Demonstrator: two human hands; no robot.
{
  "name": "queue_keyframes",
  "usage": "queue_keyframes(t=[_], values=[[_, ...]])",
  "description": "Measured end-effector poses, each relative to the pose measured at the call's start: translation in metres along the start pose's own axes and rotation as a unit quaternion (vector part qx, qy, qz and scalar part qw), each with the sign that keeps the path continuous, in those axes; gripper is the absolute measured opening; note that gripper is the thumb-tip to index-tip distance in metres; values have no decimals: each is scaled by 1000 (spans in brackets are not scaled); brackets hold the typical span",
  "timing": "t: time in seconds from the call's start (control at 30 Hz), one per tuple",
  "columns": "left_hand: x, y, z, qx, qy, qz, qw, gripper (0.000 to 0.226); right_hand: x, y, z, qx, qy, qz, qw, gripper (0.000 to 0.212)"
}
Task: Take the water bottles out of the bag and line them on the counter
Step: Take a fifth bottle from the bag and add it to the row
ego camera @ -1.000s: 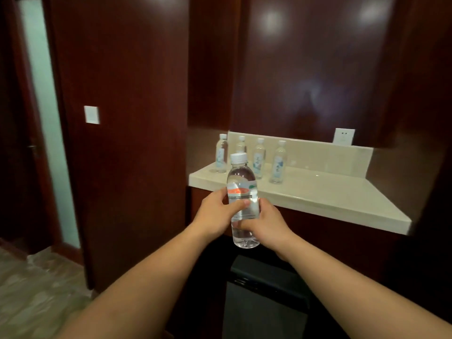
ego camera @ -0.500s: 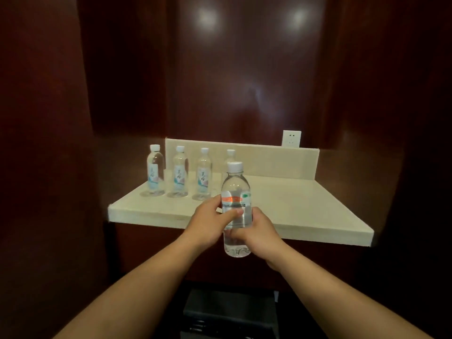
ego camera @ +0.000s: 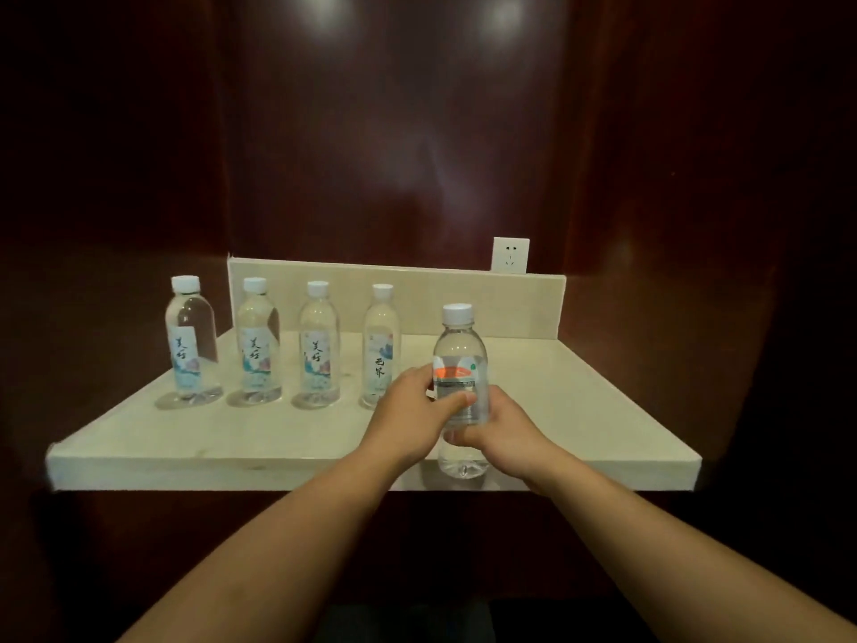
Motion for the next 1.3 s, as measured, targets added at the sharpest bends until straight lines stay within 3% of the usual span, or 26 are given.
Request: queue_keyframes(t=[0.33, 0.47, 0.6, 0.73, 0.87, 0.97, 1.1, 1.3], values=[[-45, 24, -33, -48, -37, 83, 995, 34, -70, 10, 48, -70, 20, -50, 996, 41], [-52, 37, -46, -33, -54, 92, 994, 45, -91, 18, 65, -95, 31, -3, 995, 38], [-42, 54, -77, -22, -108, 86, 990, 47, -104, 28, 87, -128, 88, 12, 988, 50], [-44, 54, -85, -46, -140, 148, 978, 48, -110, 32, 103, -142, 124, 23, 982, 61], [-34, 58, -75, -102, -167, 170, 966, 48, -111, 31, 109, -185, 132, 82, 970, 68], [-31, 57, -73, -127, -157, 175, 964, 47, -110, 34, 108, -152, 126, 132, 971, 58], [-32, 58, -75, -157, -155, 143, 965, 53, -112, 39, 112, -93, 121, 118, 981, 54], [-36, 58, -74, -172, -134, 137, 966, 61, -113, 32, 118, -207, 165, 128, 956, 47]])
Point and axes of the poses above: each hand's wrist, its own x-axis away from the middle knuckle, its own y-axis out of the palm, z = x × y, the point moved 6 cm from there along -x, towards the middle knuckle, and after that the axes turned 9 degrees about z, right-handed, at the moved point
